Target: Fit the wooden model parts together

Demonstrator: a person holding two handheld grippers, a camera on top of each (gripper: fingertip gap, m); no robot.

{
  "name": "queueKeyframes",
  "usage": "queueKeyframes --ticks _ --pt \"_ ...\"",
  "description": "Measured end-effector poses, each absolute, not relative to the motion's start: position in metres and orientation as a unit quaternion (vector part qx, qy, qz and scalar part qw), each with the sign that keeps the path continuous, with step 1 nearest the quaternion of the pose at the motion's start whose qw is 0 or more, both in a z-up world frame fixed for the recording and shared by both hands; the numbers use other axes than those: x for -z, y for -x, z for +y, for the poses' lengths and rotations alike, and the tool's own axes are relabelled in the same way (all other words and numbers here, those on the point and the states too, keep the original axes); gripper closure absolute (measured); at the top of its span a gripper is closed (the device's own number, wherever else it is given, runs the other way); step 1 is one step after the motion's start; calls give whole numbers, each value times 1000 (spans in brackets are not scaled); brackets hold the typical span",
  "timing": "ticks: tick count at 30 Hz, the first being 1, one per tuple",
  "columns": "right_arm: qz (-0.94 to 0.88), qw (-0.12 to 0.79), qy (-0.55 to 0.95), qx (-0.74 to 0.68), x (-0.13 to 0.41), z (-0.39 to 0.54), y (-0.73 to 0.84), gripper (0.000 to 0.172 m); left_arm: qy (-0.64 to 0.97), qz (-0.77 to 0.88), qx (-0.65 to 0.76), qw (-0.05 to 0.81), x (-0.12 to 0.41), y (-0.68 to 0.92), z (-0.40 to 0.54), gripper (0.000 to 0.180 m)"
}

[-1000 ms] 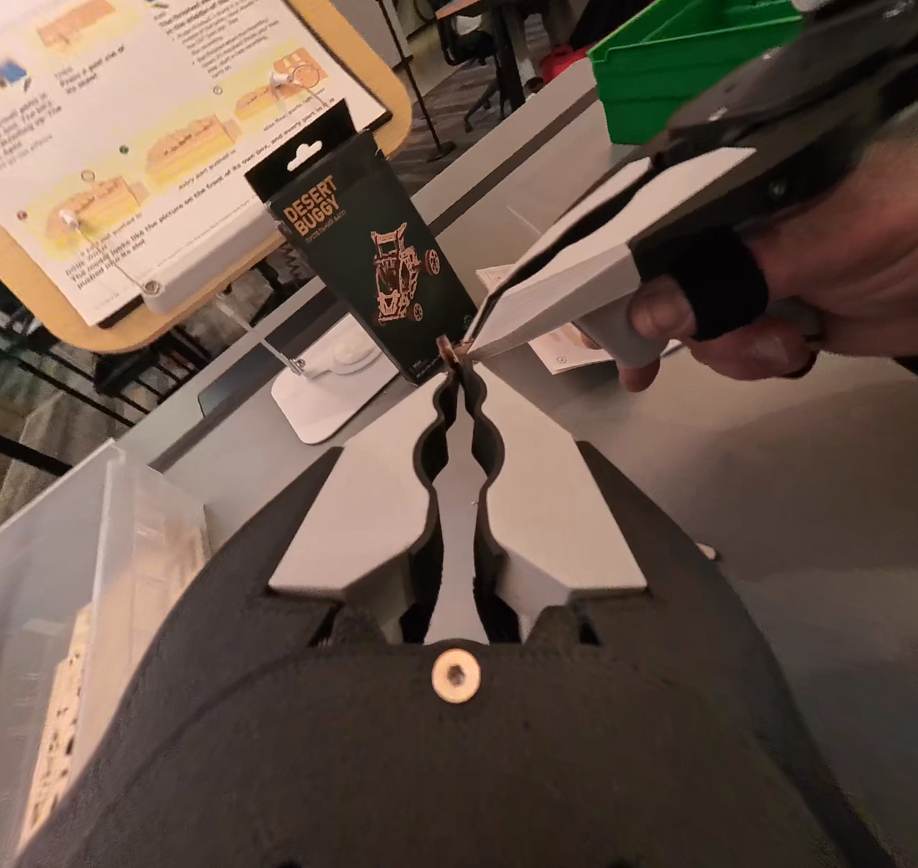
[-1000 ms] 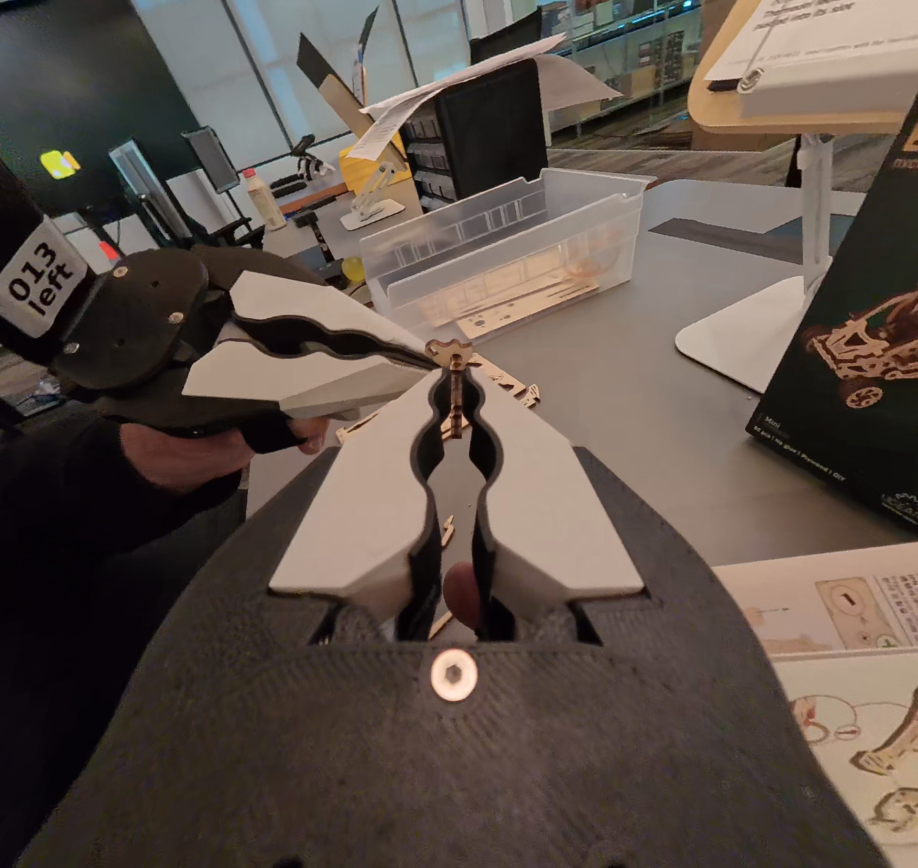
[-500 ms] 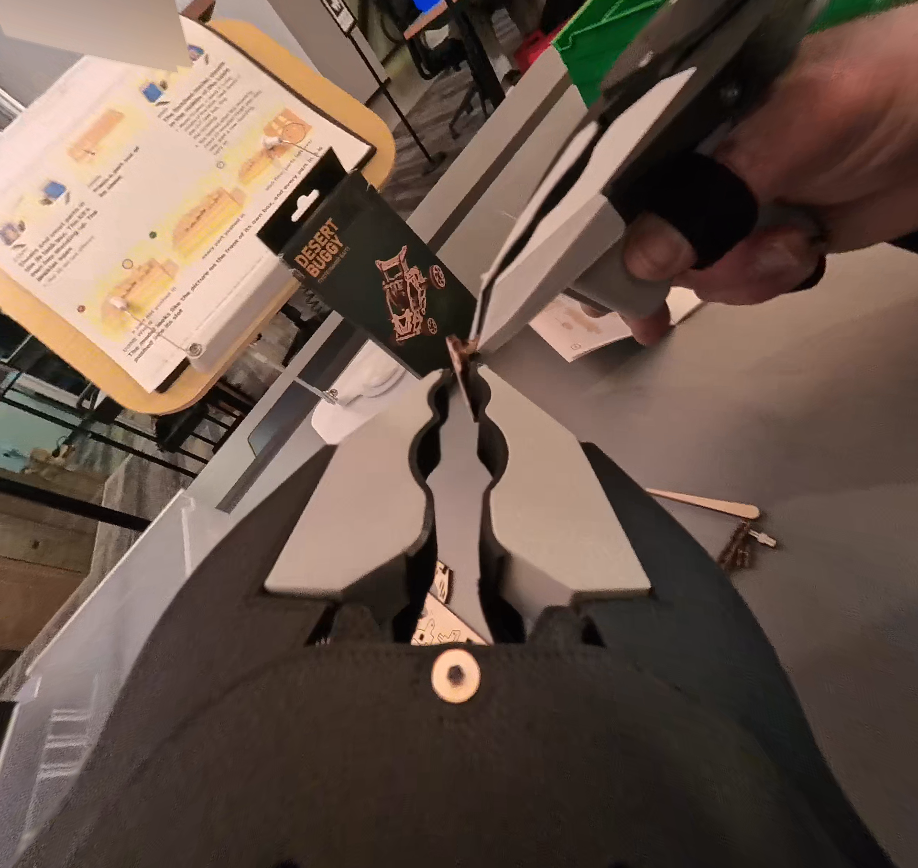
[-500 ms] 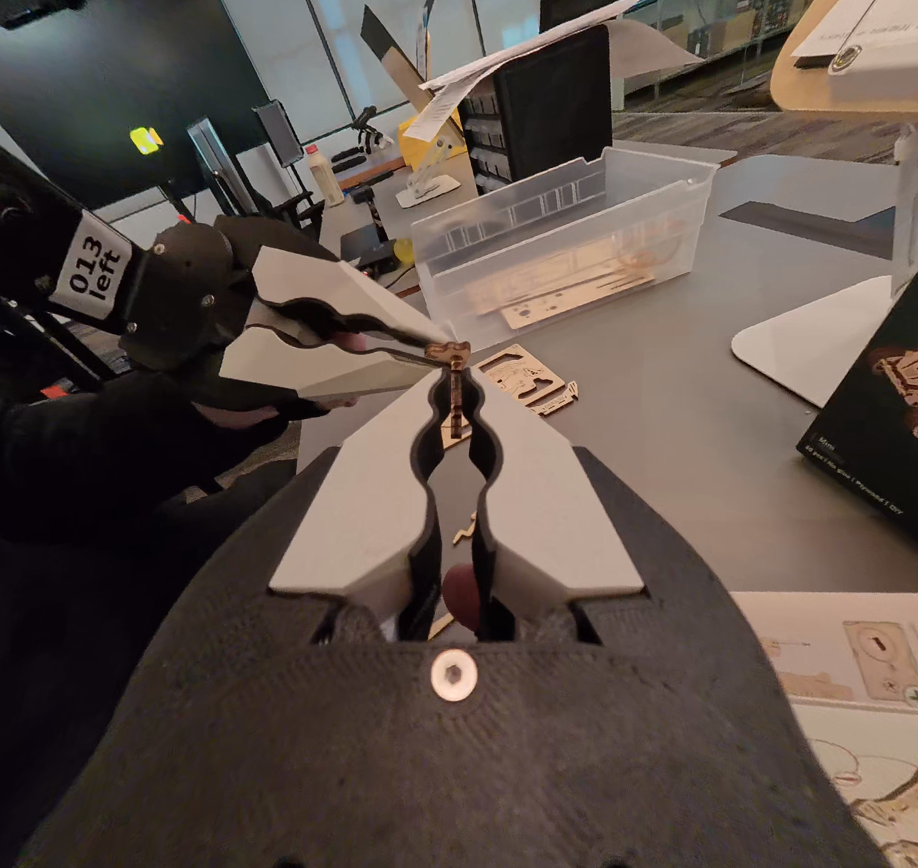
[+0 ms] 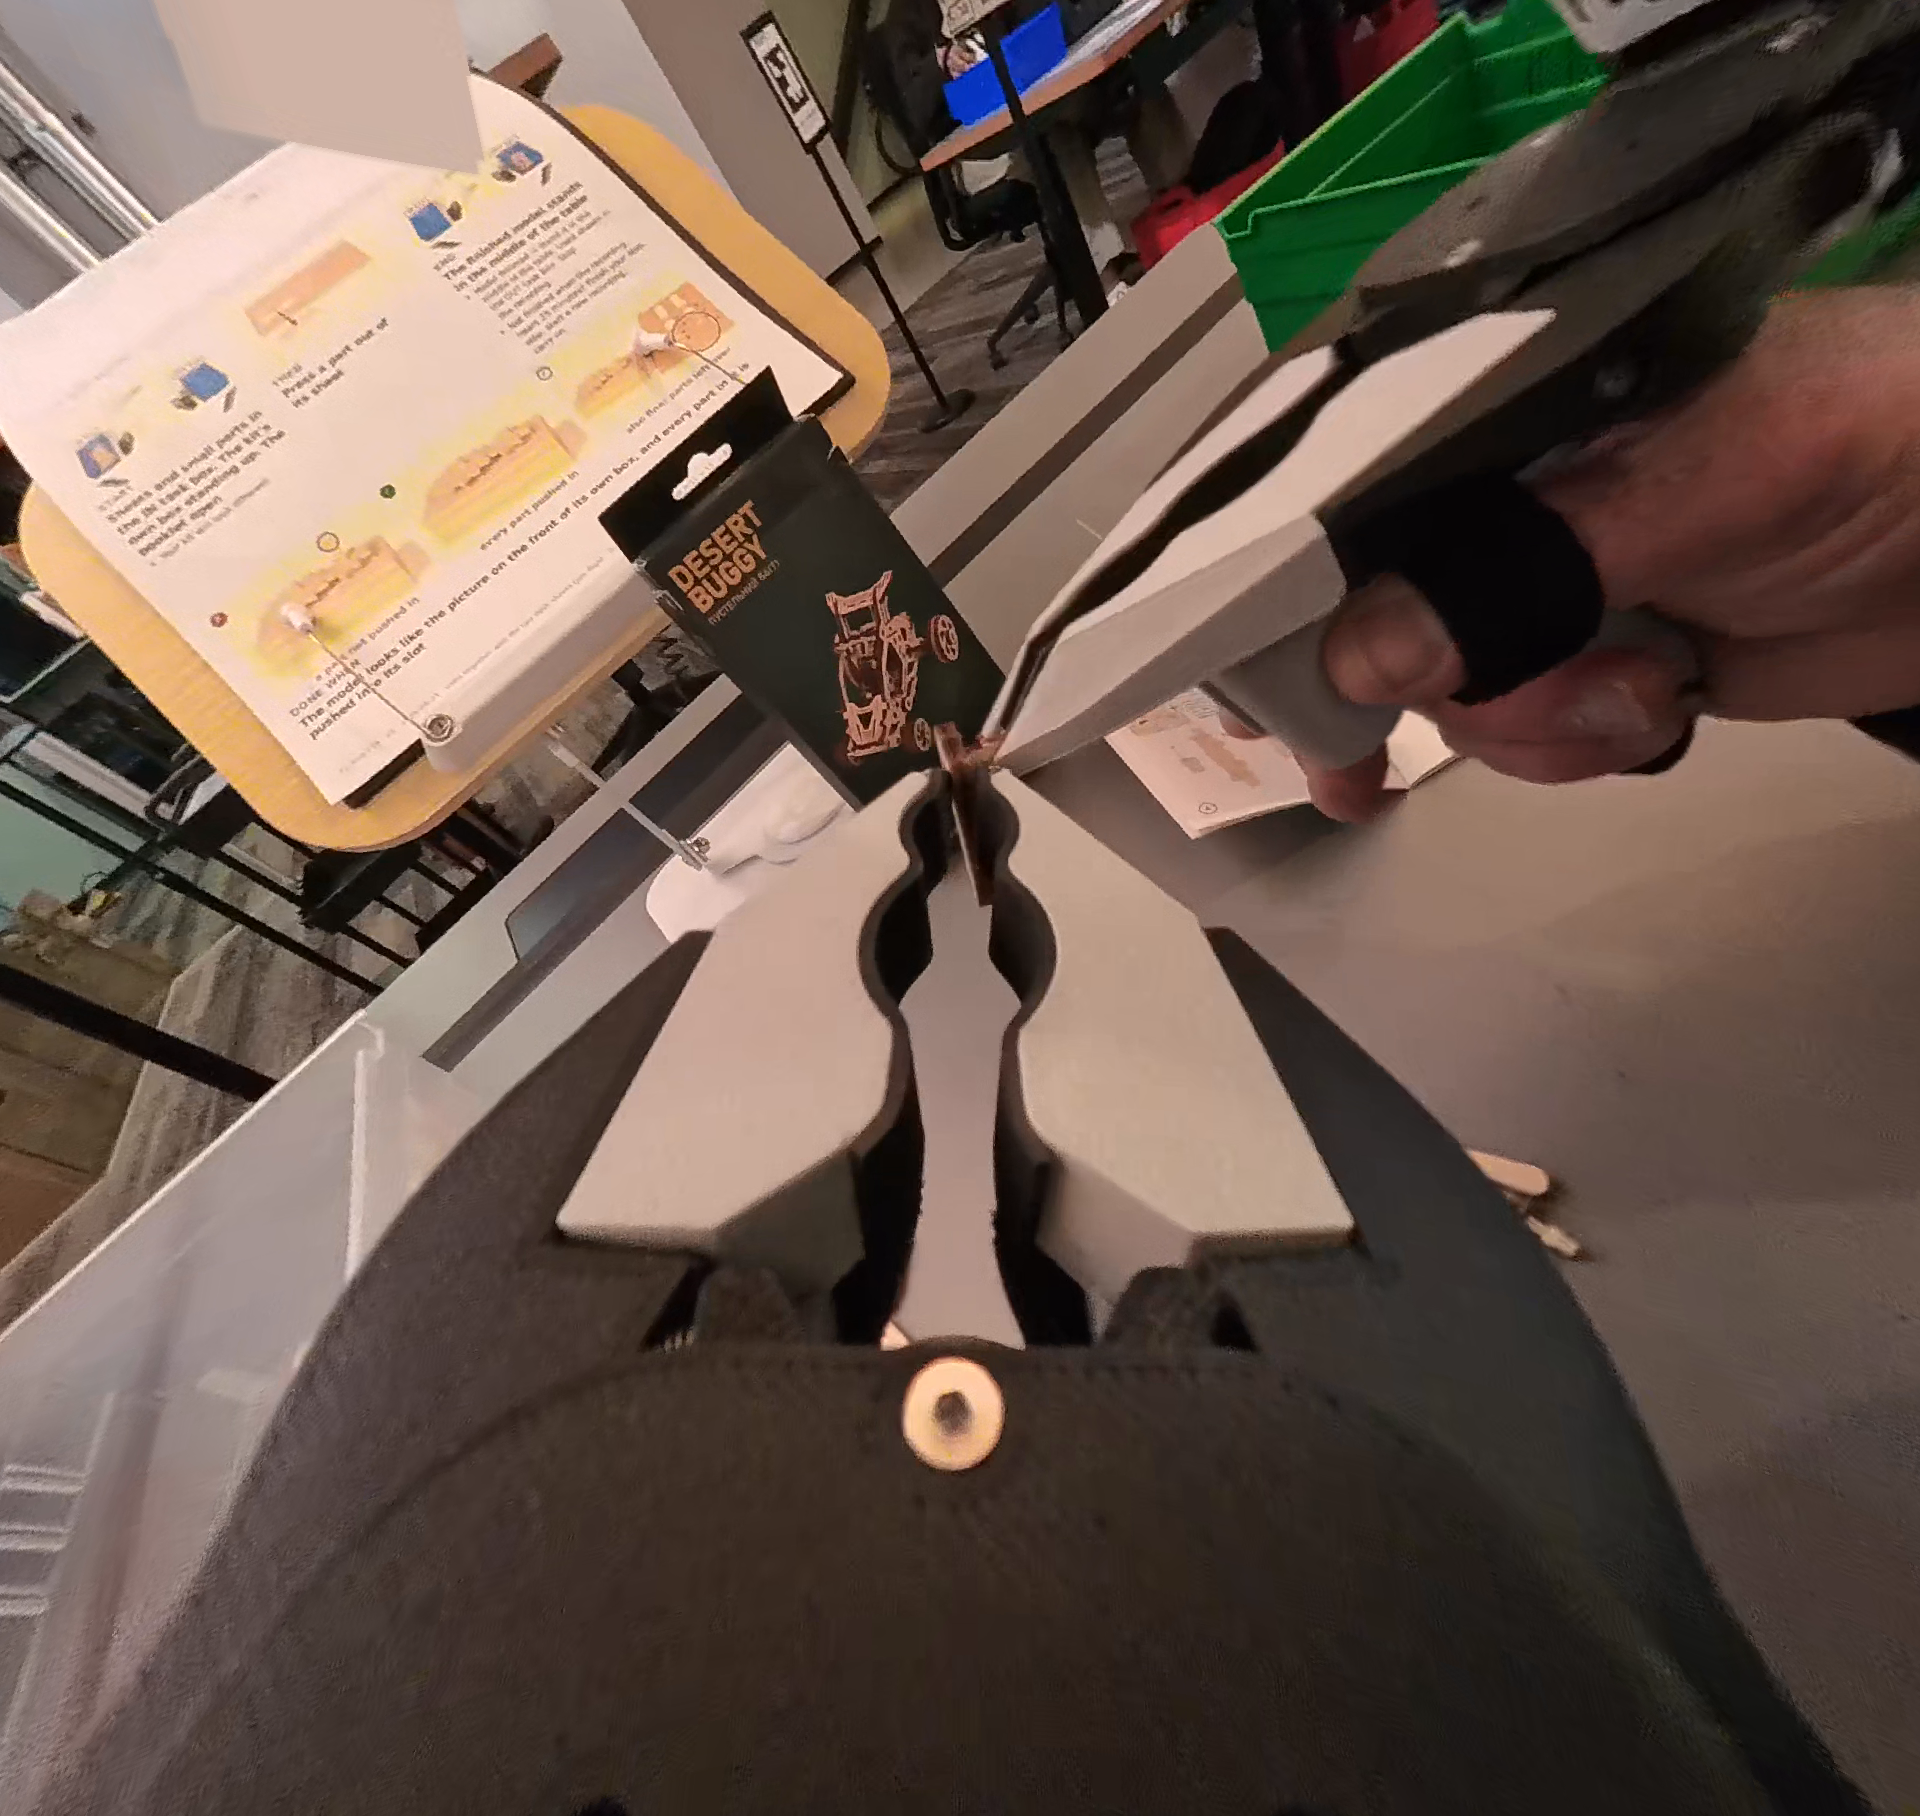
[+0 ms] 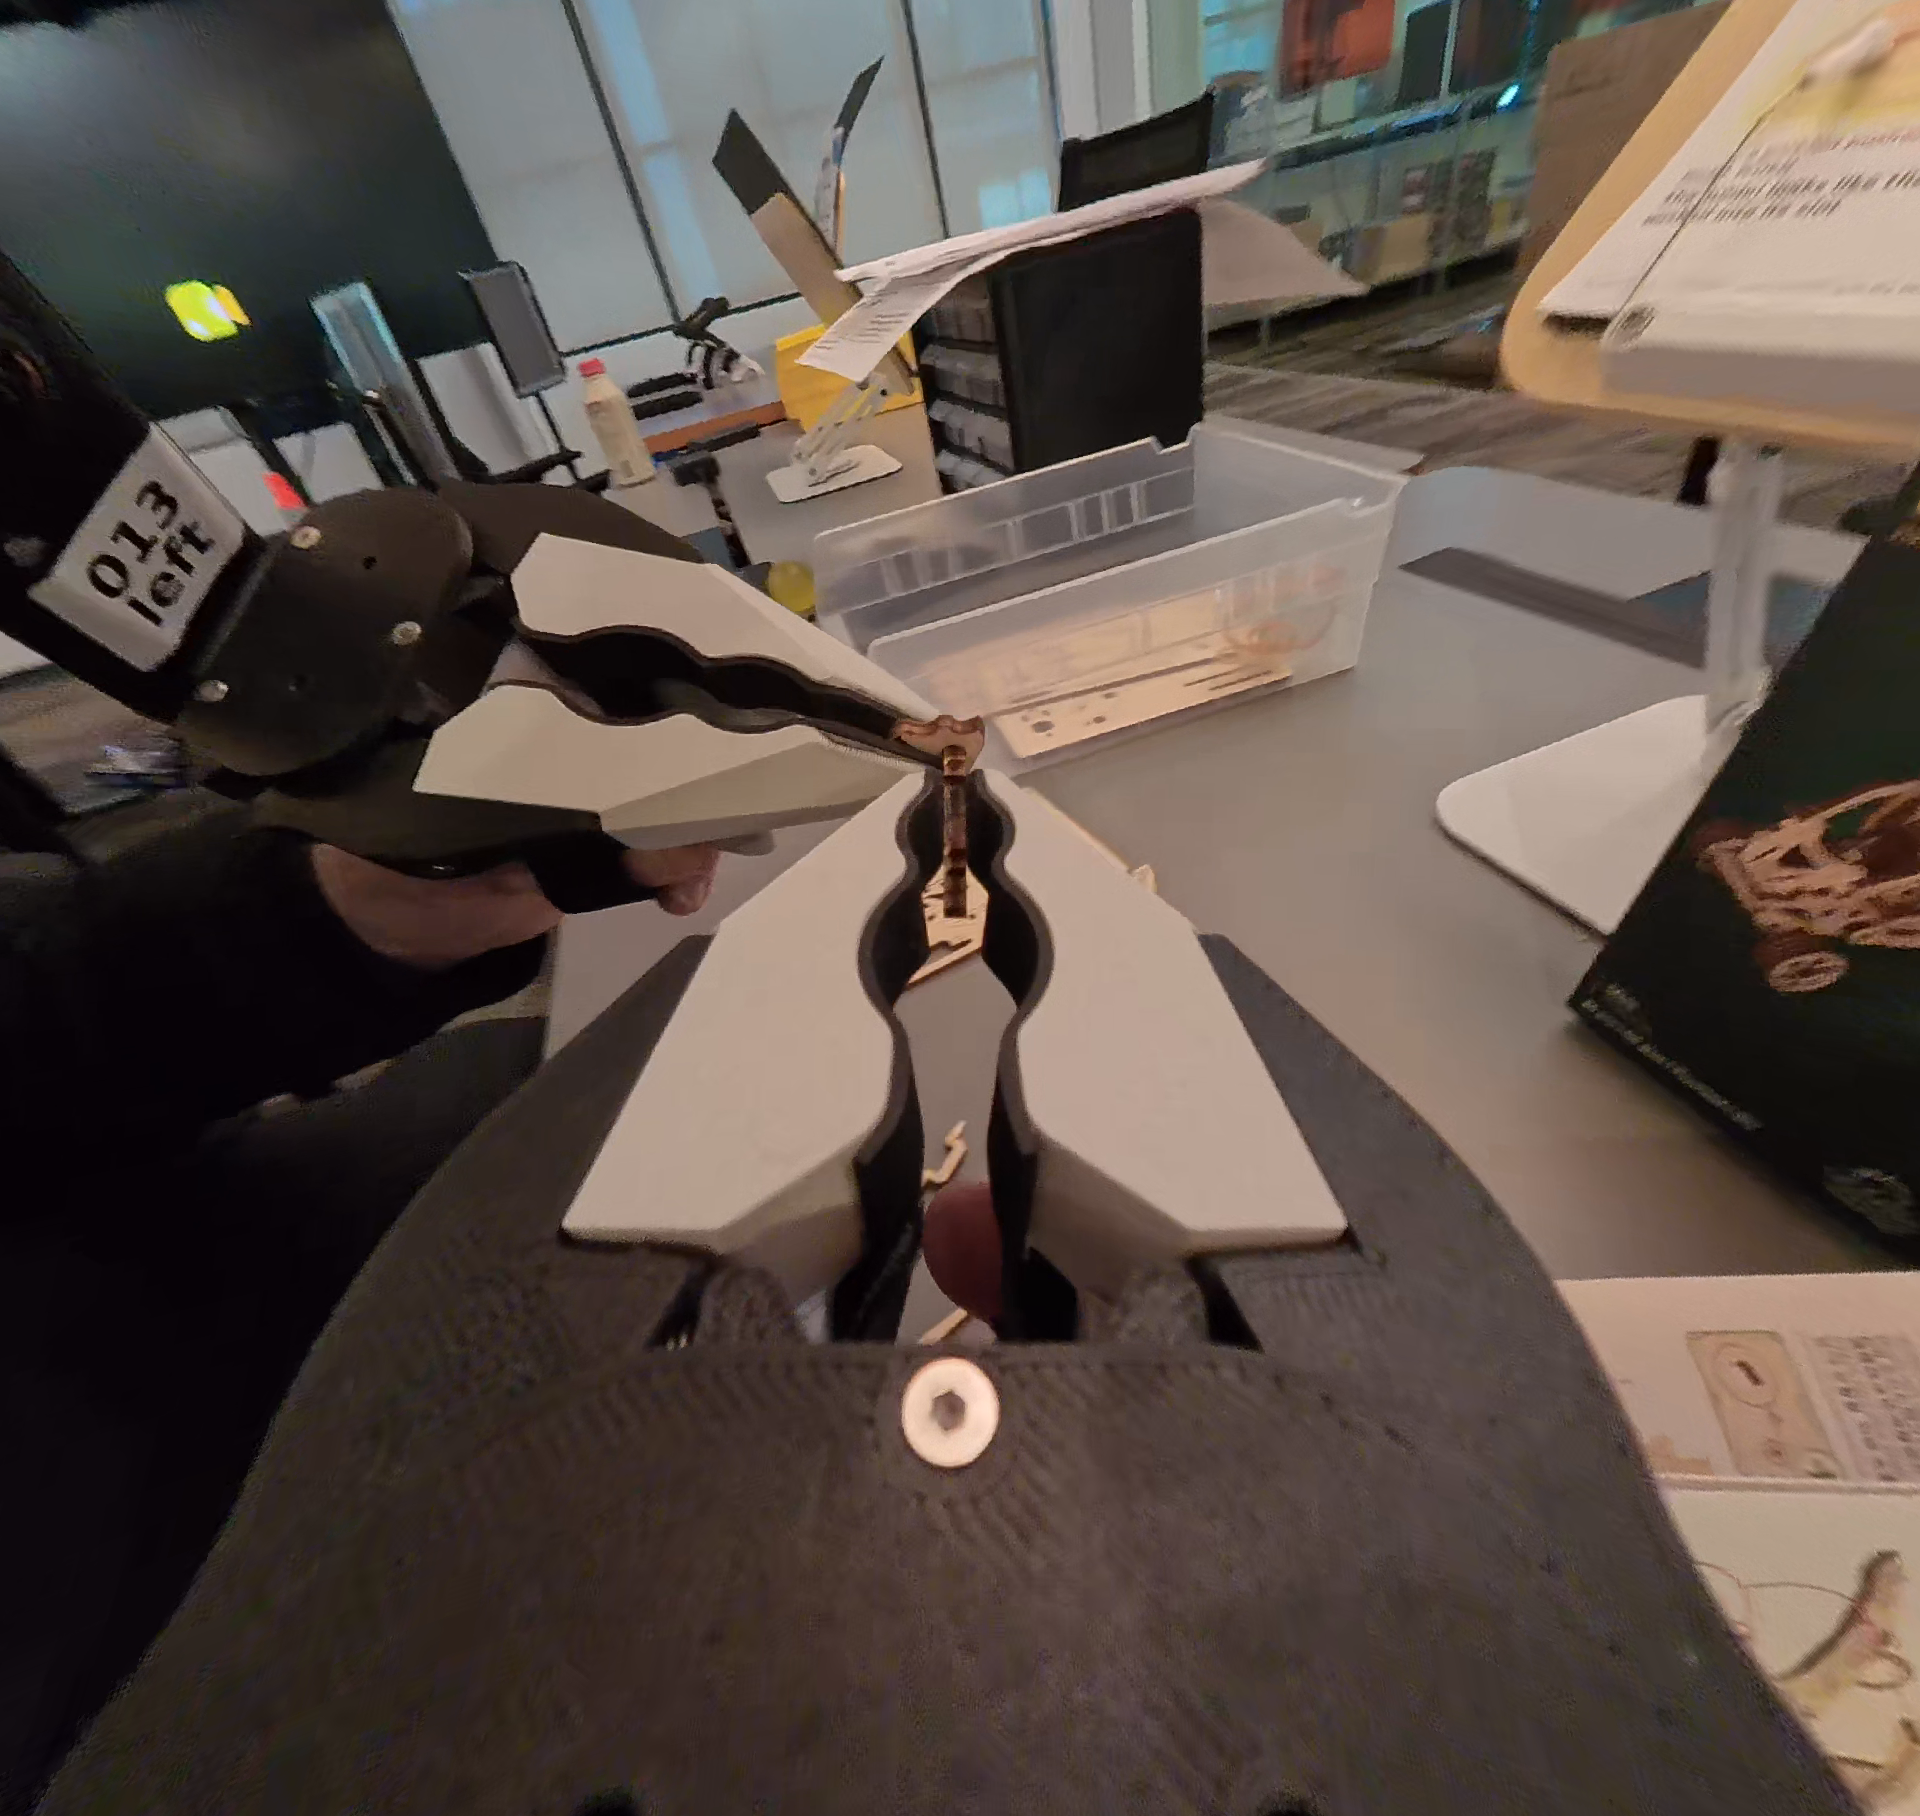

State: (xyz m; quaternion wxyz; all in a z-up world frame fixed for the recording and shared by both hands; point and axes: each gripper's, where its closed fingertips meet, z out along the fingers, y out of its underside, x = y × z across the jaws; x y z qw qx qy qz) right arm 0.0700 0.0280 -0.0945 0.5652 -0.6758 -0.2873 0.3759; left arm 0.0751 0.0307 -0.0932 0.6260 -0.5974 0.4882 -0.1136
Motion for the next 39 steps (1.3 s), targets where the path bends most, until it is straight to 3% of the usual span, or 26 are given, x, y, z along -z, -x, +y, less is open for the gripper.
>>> queueKeyframes --ticks 22,39 --pt "-318 626 630 -333 80 23 -69 170 600 448 313 585 70 -81 15 166" --pt "-286 641 584 -408 65 15 -72 170 581 336 476 568 45 -69 15 165"
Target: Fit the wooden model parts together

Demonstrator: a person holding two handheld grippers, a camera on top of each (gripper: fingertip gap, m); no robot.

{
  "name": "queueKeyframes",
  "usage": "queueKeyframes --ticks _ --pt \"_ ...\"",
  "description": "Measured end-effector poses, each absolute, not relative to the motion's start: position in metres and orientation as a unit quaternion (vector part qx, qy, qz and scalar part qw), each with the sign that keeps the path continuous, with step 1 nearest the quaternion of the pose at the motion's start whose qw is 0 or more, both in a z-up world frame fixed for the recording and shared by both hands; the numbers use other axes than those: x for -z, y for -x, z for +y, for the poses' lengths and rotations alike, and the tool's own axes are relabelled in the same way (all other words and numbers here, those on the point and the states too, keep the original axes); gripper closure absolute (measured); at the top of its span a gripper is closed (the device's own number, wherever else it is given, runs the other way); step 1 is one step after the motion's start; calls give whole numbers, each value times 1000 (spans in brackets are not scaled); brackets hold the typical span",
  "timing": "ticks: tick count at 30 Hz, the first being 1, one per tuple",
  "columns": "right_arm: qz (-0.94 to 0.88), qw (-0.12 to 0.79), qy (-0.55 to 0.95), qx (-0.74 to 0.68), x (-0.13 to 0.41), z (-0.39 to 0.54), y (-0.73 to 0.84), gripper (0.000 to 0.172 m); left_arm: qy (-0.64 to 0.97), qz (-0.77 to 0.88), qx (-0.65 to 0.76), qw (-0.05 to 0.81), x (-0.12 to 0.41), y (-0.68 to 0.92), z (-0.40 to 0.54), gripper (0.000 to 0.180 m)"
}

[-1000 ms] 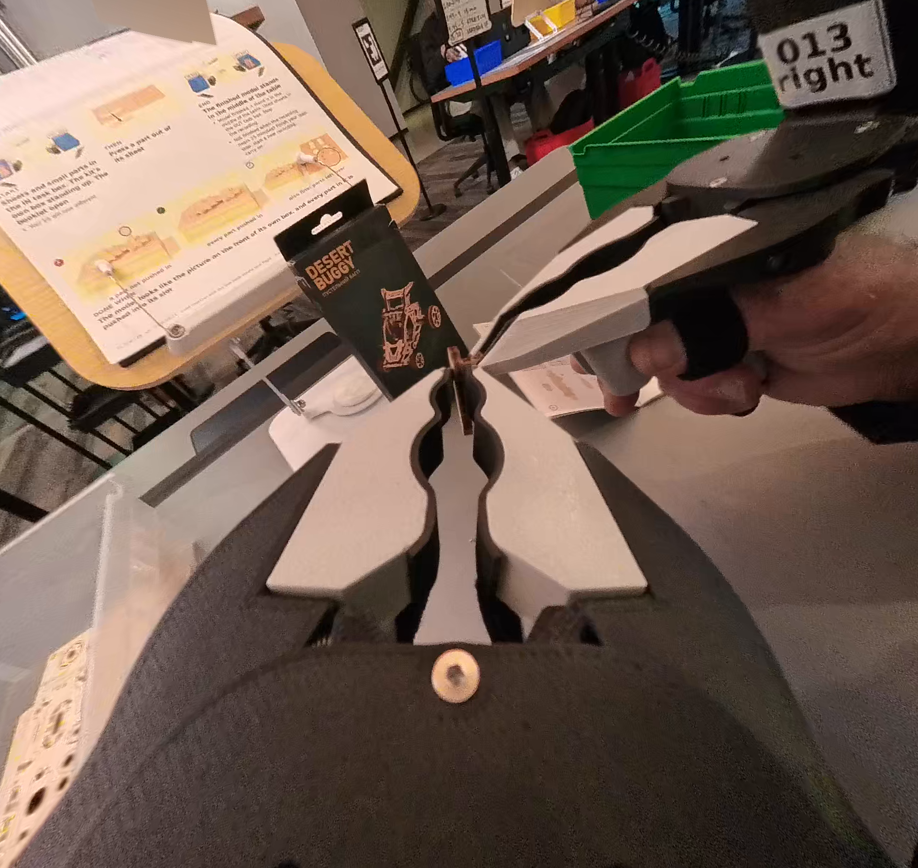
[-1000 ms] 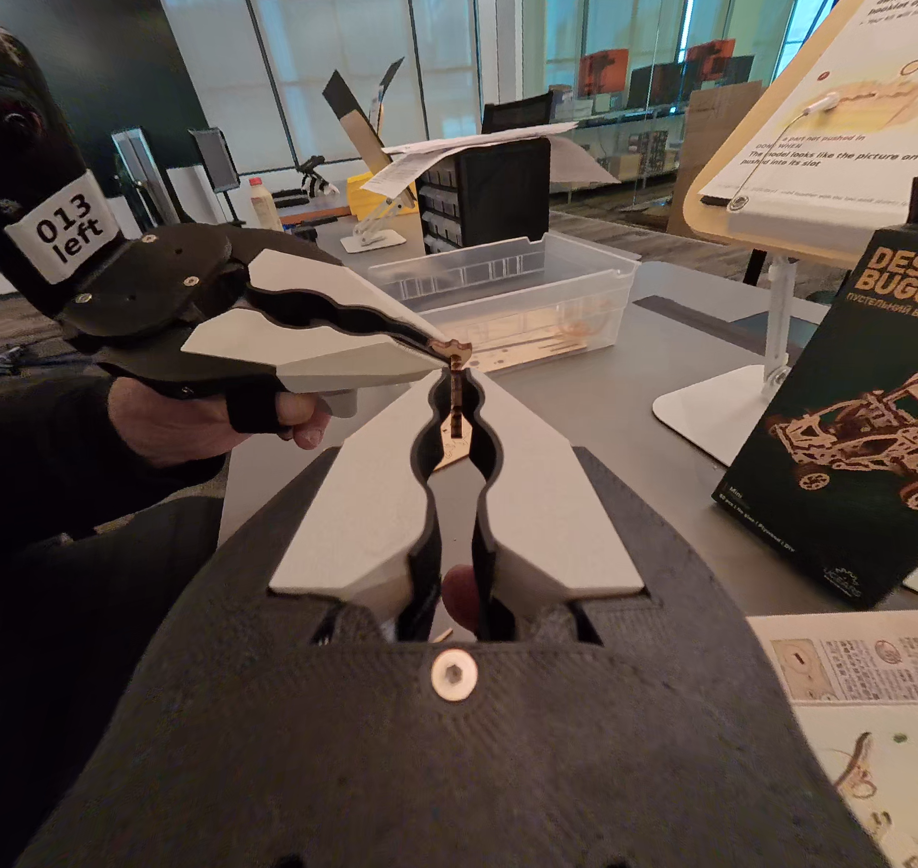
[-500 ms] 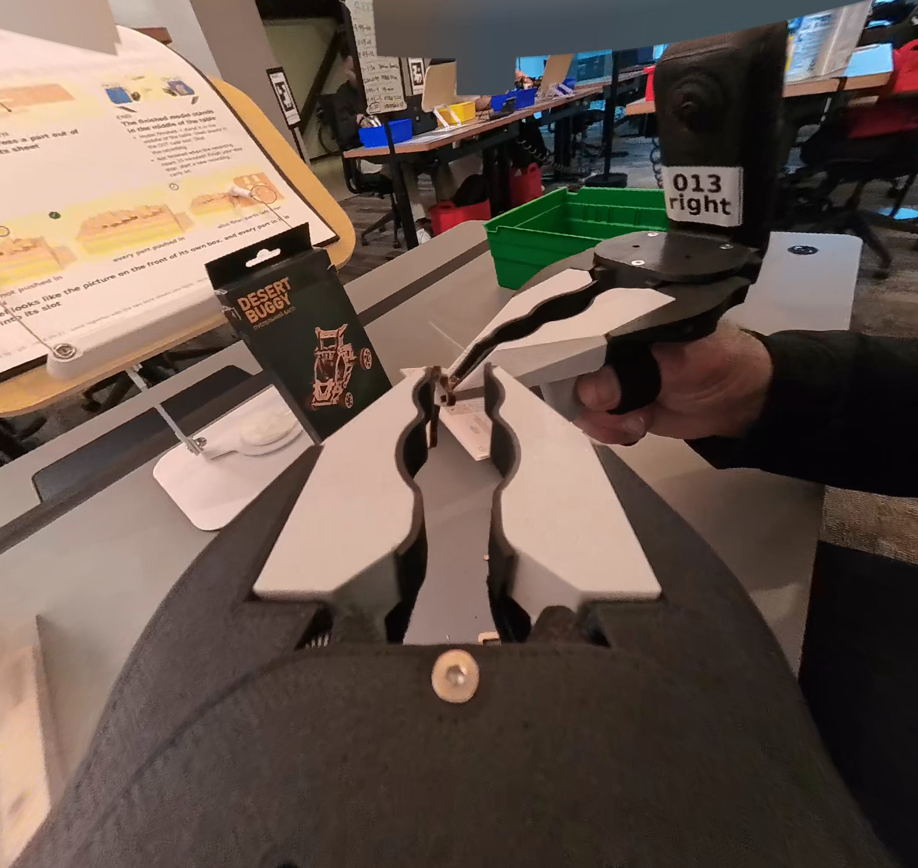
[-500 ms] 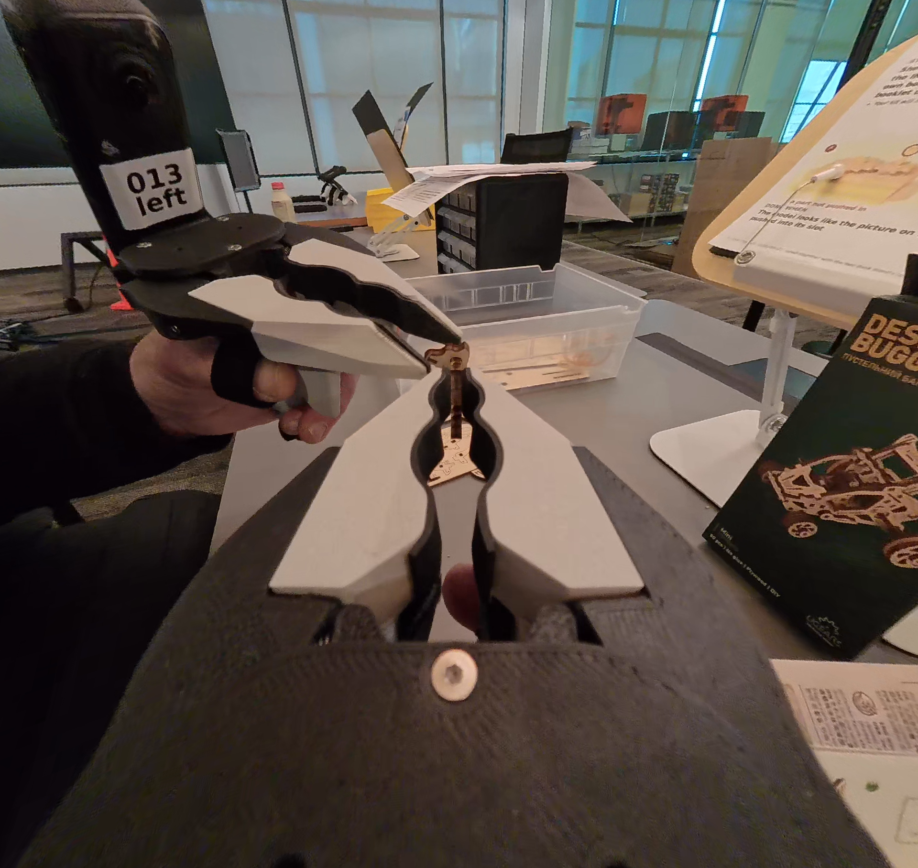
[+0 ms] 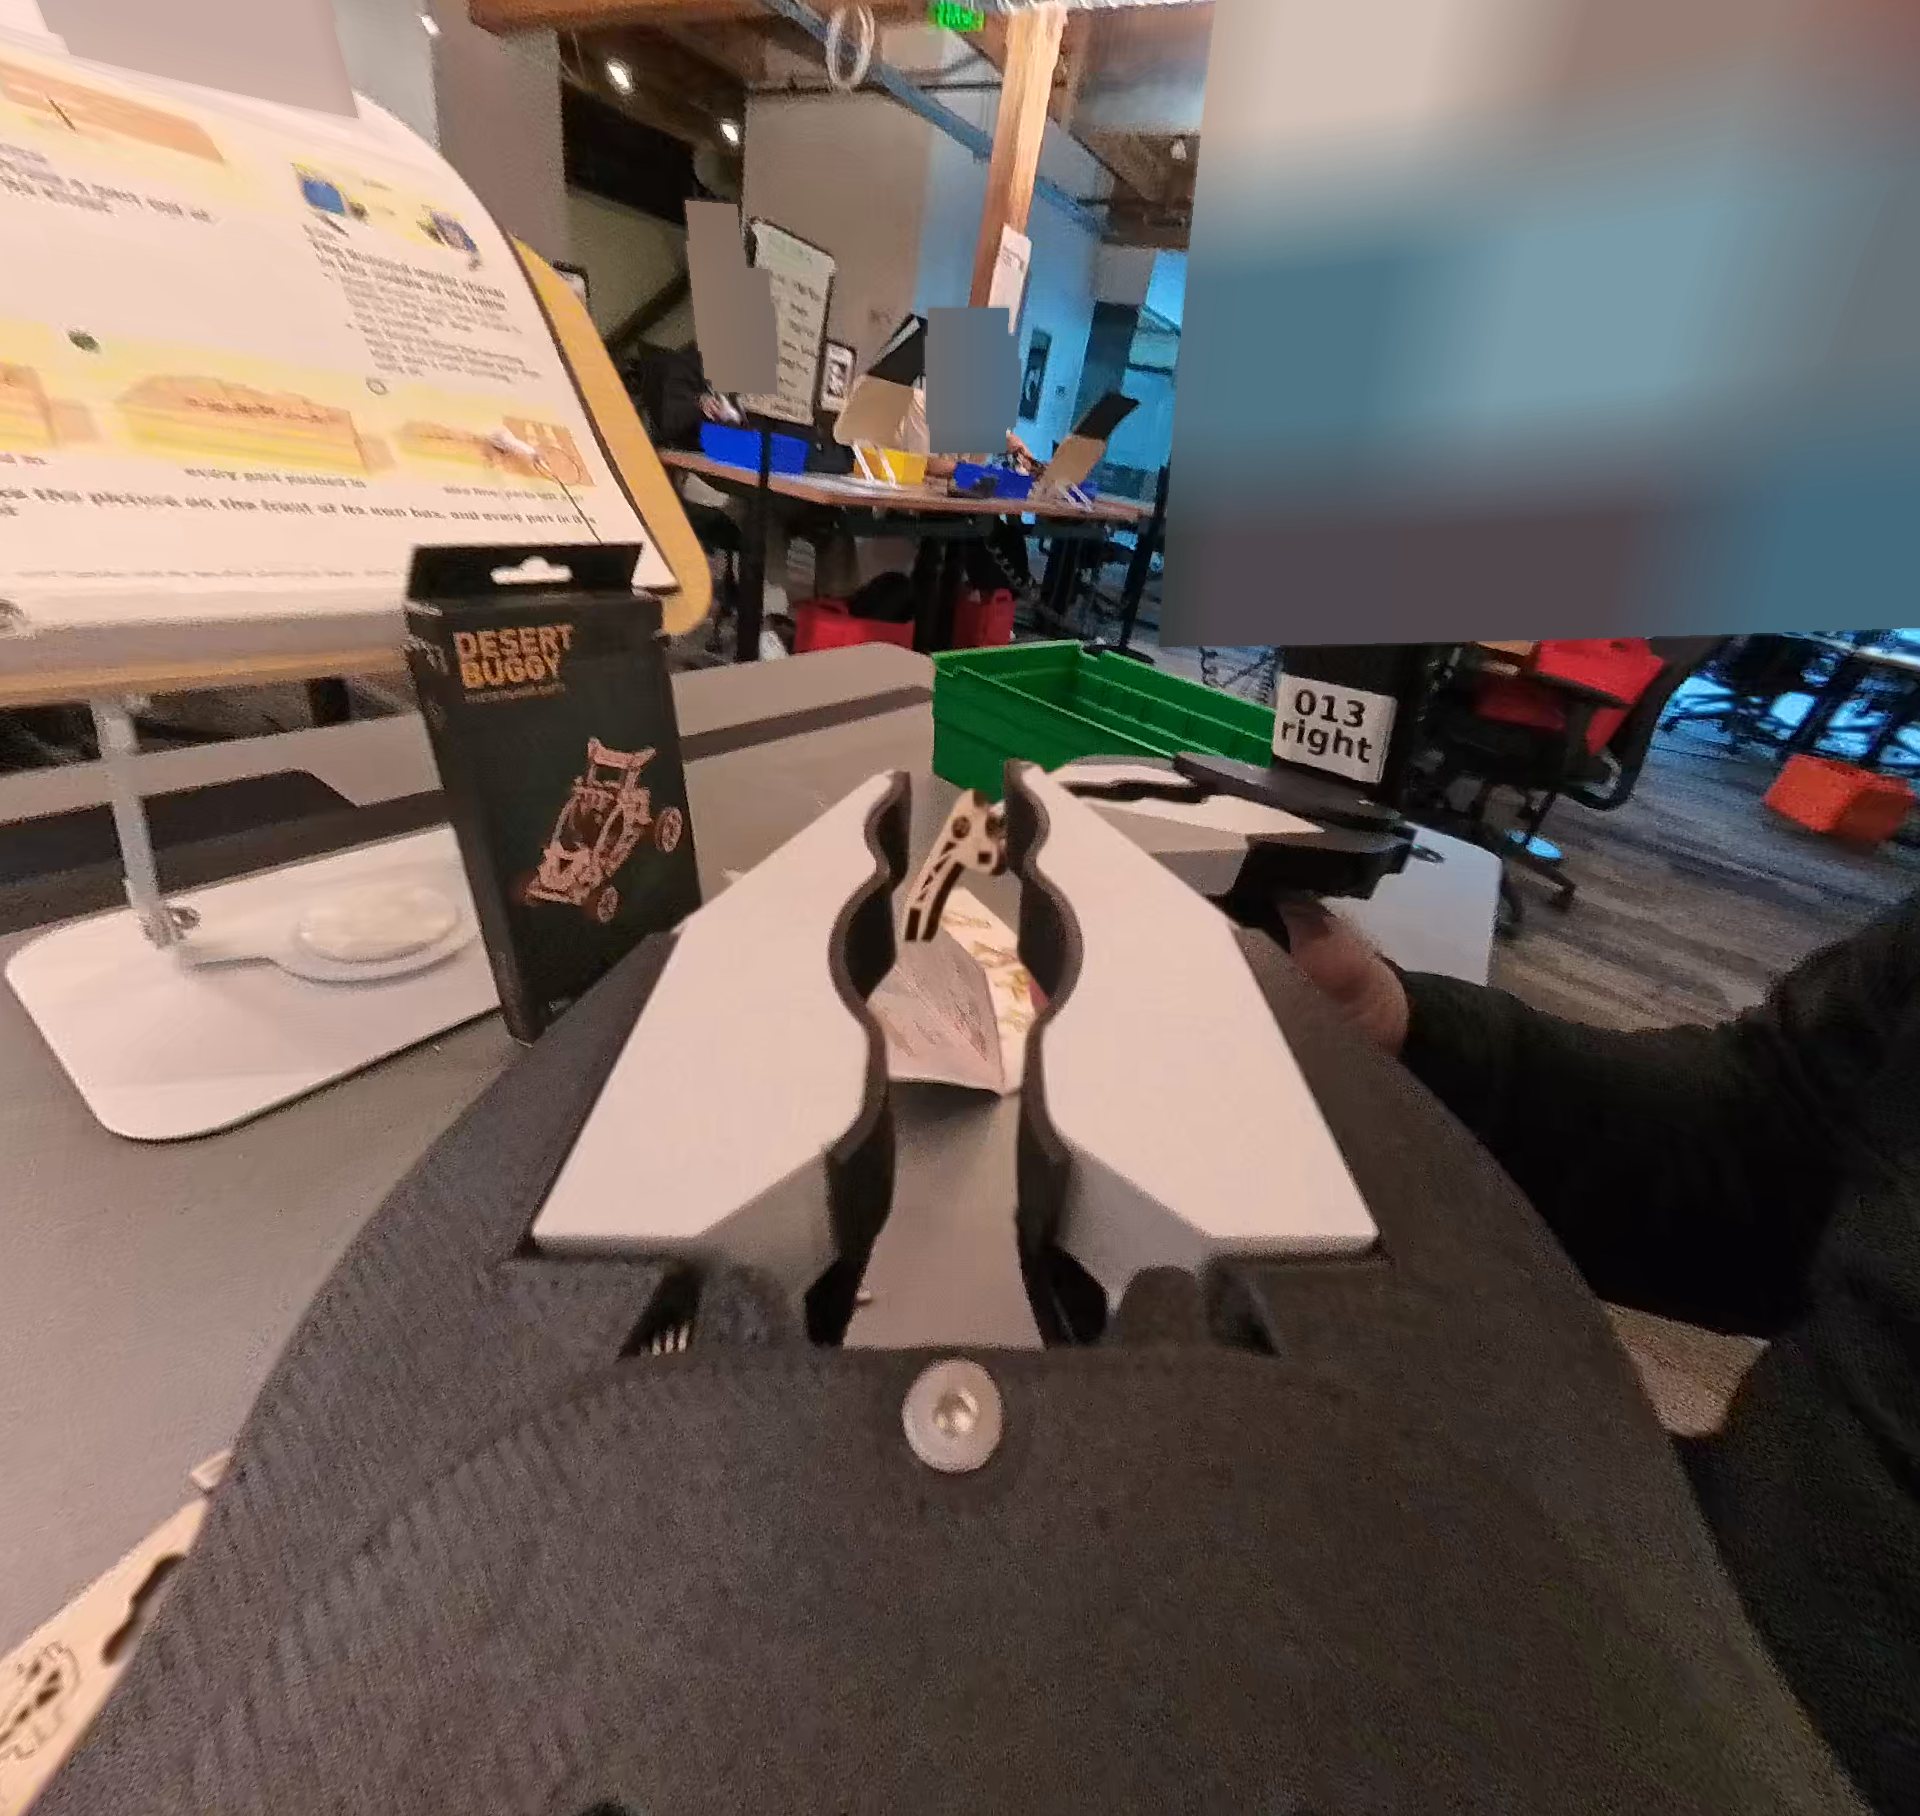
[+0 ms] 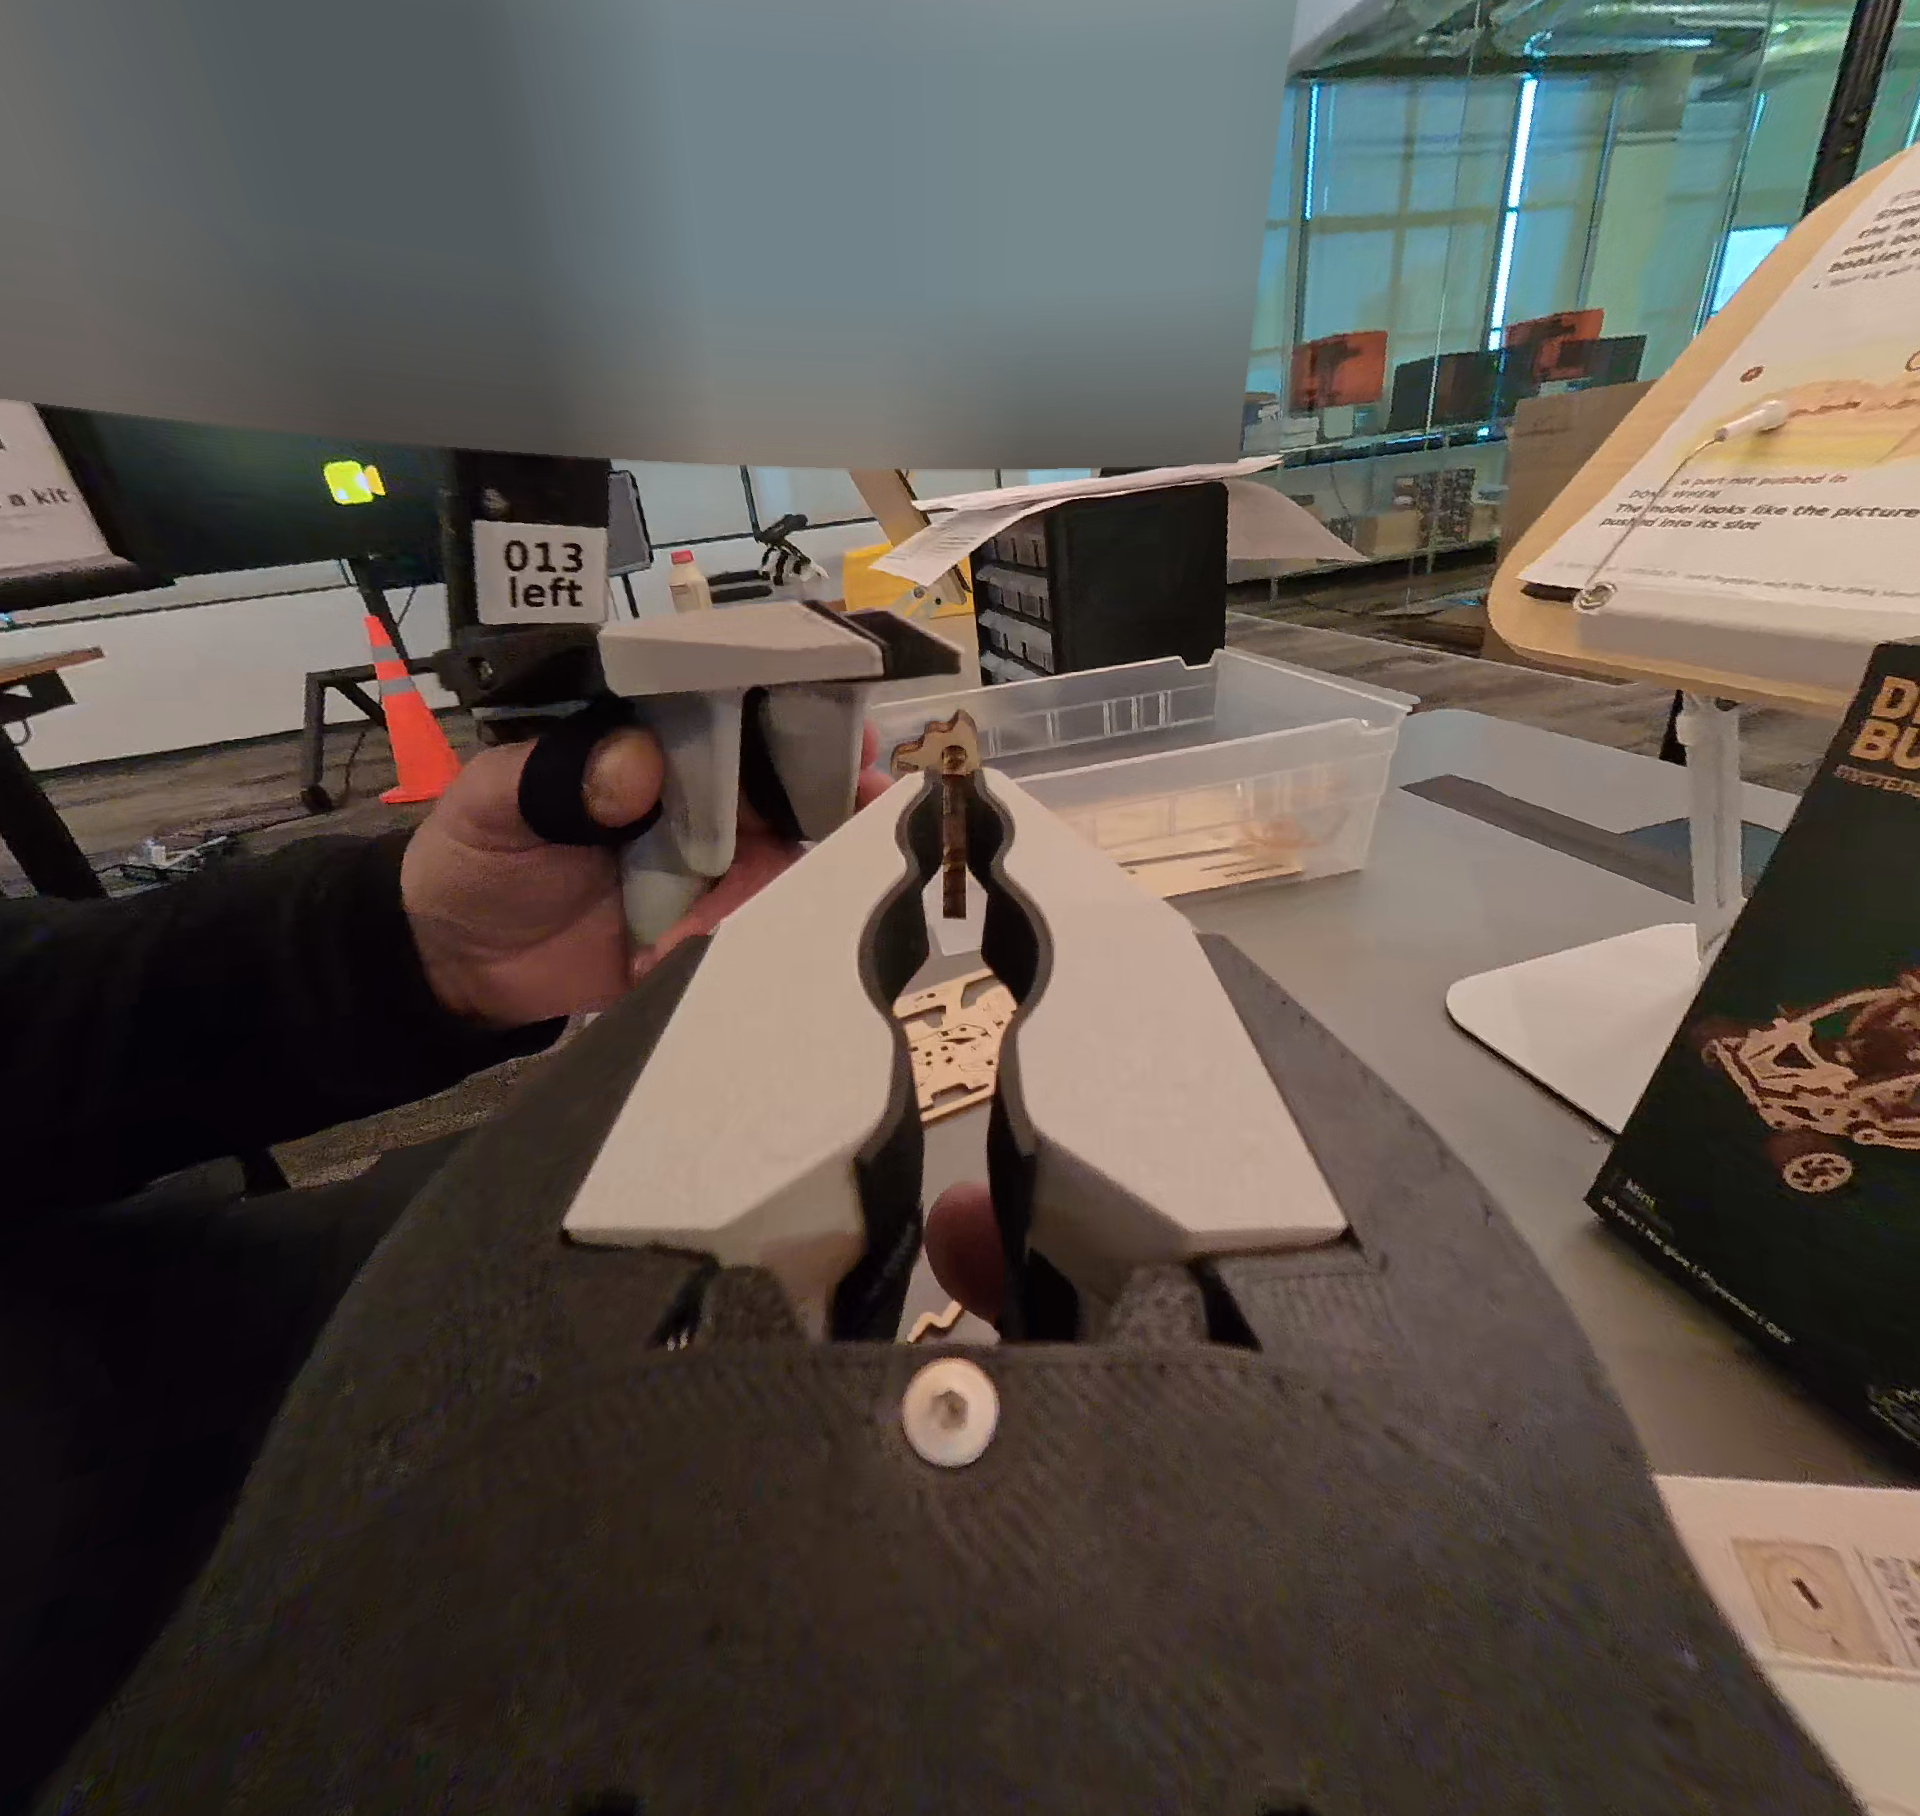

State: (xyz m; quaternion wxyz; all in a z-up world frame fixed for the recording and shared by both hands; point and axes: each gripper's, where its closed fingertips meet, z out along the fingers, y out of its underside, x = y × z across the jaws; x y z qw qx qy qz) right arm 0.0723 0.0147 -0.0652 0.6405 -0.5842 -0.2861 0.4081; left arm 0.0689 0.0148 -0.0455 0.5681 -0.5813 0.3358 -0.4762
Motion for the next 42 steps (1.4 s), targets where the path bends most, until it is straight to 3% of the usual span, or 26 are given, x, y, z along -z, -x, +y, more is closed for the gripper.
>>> queueKeyframes --ticks 12,19,28,37,42 --pt "-316 650 574 -386 63 9 -67 170 617 314 505 516 58 -74 18 180" --pt "-324 658 584 -349 65 11 -68 170 622 302 466 552 60 -74 20 180" --pt "-358 679 580 -272 63 10 -68 170 634 290 476 536 59 -69 22 172" --pt "-383 689 565 -244 64 7 -67 171 616 263 590 451 57 -65 16 162" --pt "-408 690 544 -248 62 0 -66 170 595 266 658 377 55 -71 2 166"
